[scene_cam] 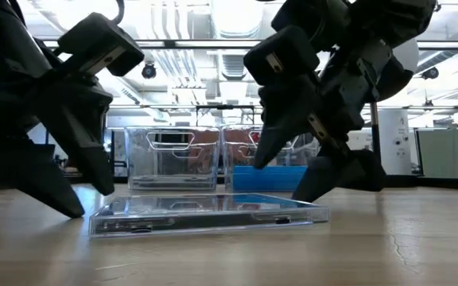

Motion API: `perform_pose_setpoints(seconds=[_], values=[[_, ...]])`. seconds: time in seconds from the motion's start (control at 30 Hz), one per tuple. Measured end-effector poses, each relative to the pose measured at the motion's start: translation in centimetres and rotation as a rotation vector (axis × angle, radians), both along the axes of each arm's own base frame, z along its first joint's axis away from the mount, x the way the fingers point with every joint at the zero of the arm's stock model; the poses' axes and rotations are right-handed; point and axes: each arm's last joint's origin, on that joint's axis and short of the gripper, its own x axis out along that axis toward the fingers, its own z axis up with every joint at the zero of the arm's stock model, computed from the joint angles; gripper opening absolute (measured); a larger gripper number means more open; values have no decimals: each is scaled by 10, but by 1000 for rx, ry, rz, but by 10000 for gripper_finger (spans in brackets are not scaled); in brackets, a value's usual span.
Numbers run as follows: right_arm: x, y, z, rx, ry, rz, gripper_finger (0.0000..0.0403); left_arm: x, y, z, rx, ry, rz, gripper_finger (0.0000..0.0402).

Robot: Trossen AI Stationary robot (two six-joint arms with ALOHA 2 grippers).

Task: Pick & place jewel cases by type
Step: Put the black CD case into the left transparent bin

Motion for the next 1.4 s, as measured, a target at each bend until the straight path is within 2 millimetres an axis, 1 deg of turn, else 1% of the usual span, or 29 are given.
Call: perform_pose_setpoints(seconds=[0.13, 0.23, 0.33, 0.47, 0.6, 0.67, 0.77, 0.83, 0.97, 1.17, 1.23, 1.4], values=[[1, 0, -5, 3, 2, -10, 278, 2, 2, -1, 12, -15, -10, 124], [3, 1, -8, 5, -6, -4, 287, 0, 4, -5, 2, -37, -2, 124], [8, 3, -8, 38, -69, 22, 289, -3, 7, -10, -16, -65, 4, 124], [12, 6, -5, 71, -120, 95, 284, -6, 8, -13, 7, -53, -42, 124], [13, 10, 4, 42, -183, 171, 276, -8, 9, -16, 29, -39, -89, 124], [13, 13, 16, 46, -239, 208, 273, -8, 9, -16, 45, -38, -106, 124], [14, 18, 40, 42, -355, 276, 272, -9, 9, -17, 106, -39, -179, 124], [13, 23, 48, 16, -396, 307, 274, -10, 9, -18, 119, -33, -192, 124], [17, 31, 58, -25, -431, 285, 276, -13, 11, -21, 126, -18, -195, 124], [29, 36, 54, -53, -426, 281, 277, -17, 11, -24, 129, 2, -208, 124], [33, 38, 58, -56, -439, 284, 275, -18, 10, -24, 128, 2, -212, 124], [35, 36, 59, -10, -383, 234, 270, -19, 8, -20, 114, -18, -221, 124]])
